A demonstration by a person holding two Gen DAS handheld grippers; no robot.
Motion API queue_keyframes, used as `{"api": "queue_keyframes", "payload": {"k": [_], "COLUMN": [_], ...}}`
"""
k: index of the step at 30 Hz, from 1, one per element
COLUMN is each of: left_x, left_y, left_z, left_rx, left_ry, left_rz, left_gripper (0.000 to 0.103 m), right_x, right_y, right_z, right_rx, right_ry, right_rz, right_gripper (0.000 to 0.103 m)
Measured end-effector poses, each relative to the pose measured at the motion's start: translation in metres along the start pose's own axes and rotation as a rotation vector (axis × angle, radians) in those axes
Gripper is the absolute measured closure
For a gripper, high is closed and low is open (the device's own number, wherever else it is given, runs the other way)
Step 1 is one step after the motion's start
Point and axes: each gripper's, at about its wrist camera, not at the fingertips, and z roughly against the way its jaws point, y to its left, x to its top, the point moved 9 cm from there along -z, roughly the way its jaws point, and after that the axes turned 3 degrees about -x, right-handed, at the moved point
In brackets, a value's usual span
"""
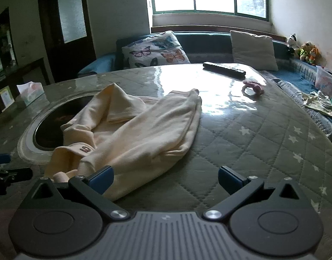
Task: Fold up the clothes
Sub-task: 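Move both grippers toward the crumpled cream sweatshirt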
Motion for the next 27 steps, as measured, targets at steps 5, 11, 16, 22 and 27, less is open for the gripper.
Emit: {"api": "queue_keyframes", "payload": {"k": [5, 11, 16, 22, 27], "left_x": [0.001, -0.001, 0.0, 0.001, 0.002], "left_y": [-0.011, -0.017, -0.017, -0.019, -0.023], "left_z": [-0.006, -0.003, -0.006, -0.009, -0.013], "left_rx": [0.008, -0.025, -0.037, -0.036, -0.039], "left_ry": [0.028, 0.032, 0.044, 0.054, 0.063], "left_rz": [-0.023, -0.007, -0.01, -0.011, -0.02], "left_gripper": [0.0, 0.0, 0.0, 0.0, 0.0], "right_x": [-0.002, -0.005, -0.005, -0.006, -0.007], "right_y": [0.003, 0.008, 0.009, 0.01, 0.007], "right_z": [0.002, 0.0, -0.005, -0.006, -0.008], "right_rx": [-0.003, -0.005, 0.007, 0.012, 0.02], "right_ry": [0.013, 0.027, 0.035, 0.042, 0.05], "right_rz": [-0.01, -0.021, -0.026, -0.031, -0.032], "right_gripper": [0.0, 0.0, 0.0, 0.0, 0.0]}}
